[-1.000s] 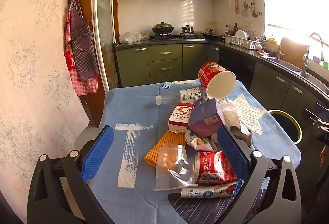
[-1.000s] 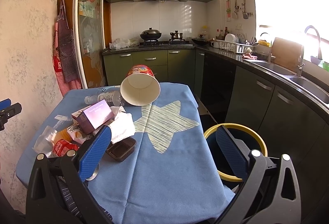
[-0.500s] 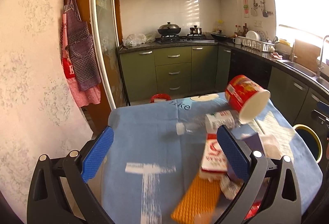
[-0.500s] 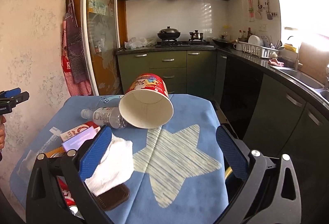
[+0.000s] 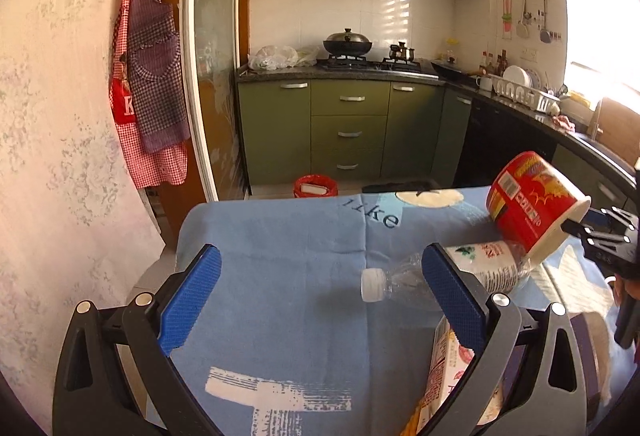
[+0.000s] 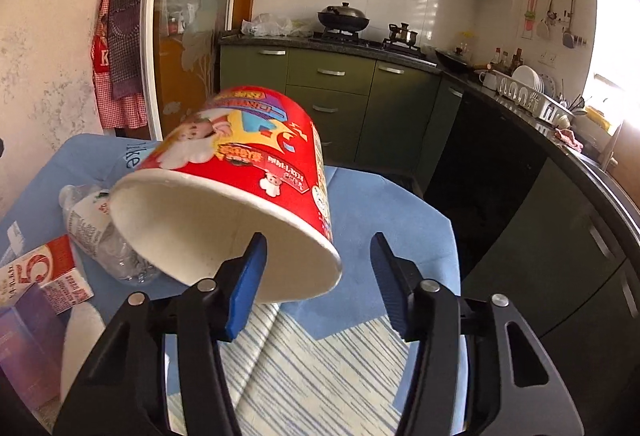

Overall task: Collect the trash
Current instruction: 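Grasp the red-and-white paper cup with the right gripper, then carry the paper cup over the yellow-rimmed bin and release it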

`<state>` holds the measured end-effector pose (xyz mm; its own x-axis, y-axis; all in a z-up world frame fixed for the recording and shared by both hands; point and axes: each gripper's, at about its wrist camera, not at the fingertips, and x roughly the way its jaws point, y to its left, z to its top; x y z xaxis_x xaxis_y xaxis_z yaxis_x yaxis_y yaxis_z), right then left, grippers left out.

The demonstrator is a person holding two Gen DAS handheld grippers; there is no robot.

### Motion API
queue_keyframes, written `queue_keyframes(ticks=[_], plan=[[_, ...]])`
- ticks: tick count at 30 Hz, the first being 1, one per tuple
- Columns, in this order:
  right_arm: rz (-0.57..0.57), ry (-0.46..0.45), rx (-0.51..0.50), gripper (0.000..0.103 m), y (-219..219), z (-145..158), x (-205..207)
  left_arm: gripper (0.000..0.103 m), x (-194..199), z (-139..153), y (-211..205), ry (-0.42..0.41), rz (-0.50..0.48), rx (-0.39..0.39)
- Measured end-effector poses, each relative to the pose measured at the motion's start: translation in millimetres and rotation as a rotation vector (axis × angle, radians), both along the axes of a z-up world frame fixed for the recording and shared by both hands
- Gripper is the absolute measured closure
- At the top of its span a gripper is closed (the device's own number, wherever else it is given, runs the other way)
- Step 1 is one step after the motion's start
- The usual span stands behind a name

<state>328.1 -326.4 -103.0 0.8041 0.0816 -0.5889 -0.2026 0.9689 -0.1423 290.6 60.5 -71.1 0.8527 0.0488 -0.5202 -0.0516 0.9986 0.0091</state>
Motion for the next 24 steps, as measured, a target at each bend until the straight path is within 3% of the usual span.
queue_keyframes(ticks=[2,3,4,11,15,18,21,24], plan=[[-0.007,-0.008,0.014,0.069,0.0,-1.3,9.4,0.004,-5.1,-7.7,-4.1,0.003,0.001,0.014],[-0.009,-0.007,0.040,0.089,-2.4,0.0,14.1,0.004,-3.9,-9.7,-4.0,0.007,-0.002,0.011],[-0.020,-0.006,0.073,0.096,-6.6,3.0,17.1,0.004,-5.2,-10.9,-3.9,0.010,-0.005,0.007],[-0.051,0.118,0.257,0.099,-52.4,49.0,-4.4,0.004,-7.4,-16.9,-4.5,0.014,-0.024,-0.008],[-0.155,0.220,0.375,0.100,-116.7,75.0,-50.1,0.004,-14.6,-12.5,-7.2,-0.005,-0.040,0.000],[-0.303,0.229,0.343,0.100,-165.7,87.6,-93.4,0.004,-20.2,-10.3,-11.4,-0.013,-0.054,-0.005],[-0.443,0.296,0.323,0.100,-214.5,78.7,-123.1,0.004,-22.6,-7.0,-13.3,-0.015,-0.069,-0.015],[-0.555,0.409,0.326,0.099,-255.4,48.4,-136.3,0.004,-26.6,-3.5,-15.7,-0.027,-0.077,-0.012]])
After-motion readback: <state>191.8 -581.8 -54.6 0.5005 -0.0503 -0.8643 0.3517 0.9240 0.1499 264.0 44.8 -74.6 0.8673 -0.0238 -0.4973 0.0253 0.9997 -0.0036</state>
